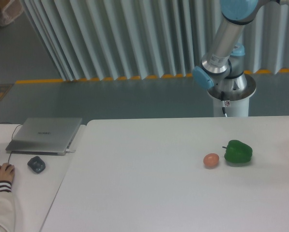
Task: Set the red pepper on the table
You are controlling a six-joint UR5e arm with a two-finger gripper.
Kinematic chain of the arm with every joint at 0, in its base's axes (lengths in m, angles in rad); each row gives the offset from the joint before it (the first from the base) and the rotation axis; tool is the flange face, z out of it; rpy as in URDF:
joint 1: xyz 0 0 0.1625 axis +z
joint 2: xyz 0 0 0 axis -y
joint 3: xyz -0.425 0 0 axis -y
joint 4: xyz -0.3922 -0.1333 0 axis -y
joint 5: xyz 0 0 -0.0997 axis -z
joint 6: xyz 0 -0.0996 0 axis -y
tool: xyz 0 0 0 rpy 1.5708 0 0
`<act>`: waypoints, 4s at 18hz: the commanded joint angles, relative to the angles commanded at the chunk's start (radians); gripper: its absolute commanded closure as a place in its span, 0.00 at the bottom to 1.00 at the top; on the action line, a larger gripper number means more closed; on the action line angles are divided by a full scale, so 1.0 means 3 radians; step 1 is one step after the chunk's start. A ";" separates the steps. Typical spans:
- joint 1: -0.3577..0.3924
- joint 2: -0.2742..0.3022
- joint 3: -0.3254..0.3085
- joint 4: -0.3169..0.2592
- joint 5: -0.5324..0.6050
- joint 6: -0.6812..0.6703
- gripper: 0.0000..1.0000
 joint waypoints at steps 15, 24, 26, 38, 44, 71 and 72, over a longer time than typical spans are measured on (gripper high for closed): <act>0.0056 -0.0107 0.0036 0.0051 -0.0005 0.0000 0.00; 0.0112 -0.0179 0.0041 0.0179 -0.0005 0.0005 0.00; 0.0133 -0.0184 0.0046 0.0205 -0.0005 0.0005 0.00; 0.0092 -0.0189 0.0000 0.0204 0.0000 -0.0031 0.00; 0.0087 -0.0194 0.0000 0.0205 0.0000 -0.0026 0.03; -0.0158 0.0189 0.0036 -0.0602 -0.0031 0.0015 0.49; -0.0189 0.0224 0.0036 -0.0659 -0.0041 0.0010 0.49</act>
